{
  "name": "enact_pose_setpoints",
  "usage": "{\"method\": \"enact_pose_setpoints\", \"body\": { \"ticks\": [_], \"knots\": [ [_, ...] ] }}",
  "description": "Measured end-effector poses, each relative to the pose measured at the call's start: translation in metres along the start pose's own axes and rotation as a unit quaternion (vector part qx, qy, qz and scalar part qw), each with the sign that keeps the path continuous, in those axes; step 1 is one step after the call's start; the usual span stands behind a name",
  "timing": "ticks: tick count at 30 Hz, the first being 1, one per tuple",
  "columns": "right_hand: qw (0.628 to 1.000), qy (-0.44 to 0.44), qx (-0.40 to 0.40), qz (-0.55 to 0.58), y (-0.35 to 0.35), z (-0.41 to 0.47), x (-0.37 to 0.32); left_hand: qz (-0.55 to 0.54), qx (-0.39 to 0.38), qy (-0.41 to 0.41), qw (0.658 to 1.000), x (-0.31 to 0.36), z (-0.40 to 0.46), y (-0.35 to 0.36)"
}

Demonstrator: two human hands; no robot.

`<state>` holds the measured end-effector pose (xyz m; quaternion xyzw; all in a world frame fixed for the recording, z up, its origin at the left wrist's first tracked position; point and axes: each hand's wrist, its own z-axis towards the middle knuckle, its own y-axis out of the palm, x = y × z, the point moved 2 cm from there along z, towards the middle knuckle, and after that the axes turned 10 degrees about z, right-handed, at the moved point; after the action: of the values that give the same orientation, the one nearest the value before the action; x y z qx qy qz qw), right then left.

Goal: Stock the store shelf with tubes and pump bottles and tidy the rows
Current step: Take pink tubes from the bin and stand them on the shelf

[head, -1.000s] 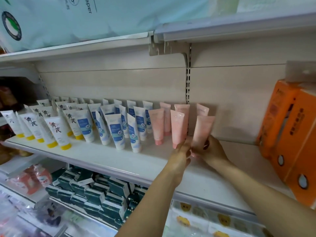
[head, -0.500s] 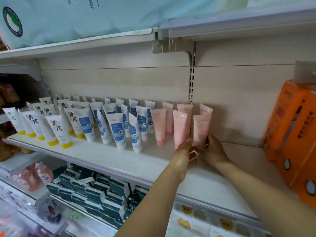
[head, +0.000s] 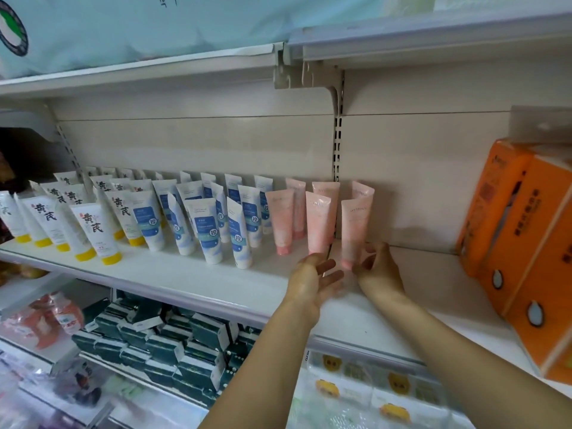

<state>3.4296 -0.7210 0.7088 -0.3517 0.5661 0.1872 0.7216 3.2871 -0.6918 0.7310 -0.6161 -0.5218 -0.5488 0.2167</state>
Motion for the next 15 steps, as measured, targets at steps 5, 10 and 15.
{"method": "enact_pose_setpoints", "body": {
  "ticks": [5, 10, 15],
  "knots": [
    [0.992, -0.073, 0.000, 0.103, 0.009, -0.030, -0.020, -0.020, 0.007, 0.030, 0.999, 0.008, -0.018, -0.021],
    [0.971, -0.136, -0.084, 0.180, 0.046, -0.066, -0.057, -0.044, 0.050, 0.026, 0.997, 0.014, -0.036, -0.071],
    [0.952, -0.123, -0.167, 0.223, 0.111, -0.097, -0.083, -0.058, 0.112, 0.013, 0.992, 0.020, -0.060, -0.147]
  ]
}}
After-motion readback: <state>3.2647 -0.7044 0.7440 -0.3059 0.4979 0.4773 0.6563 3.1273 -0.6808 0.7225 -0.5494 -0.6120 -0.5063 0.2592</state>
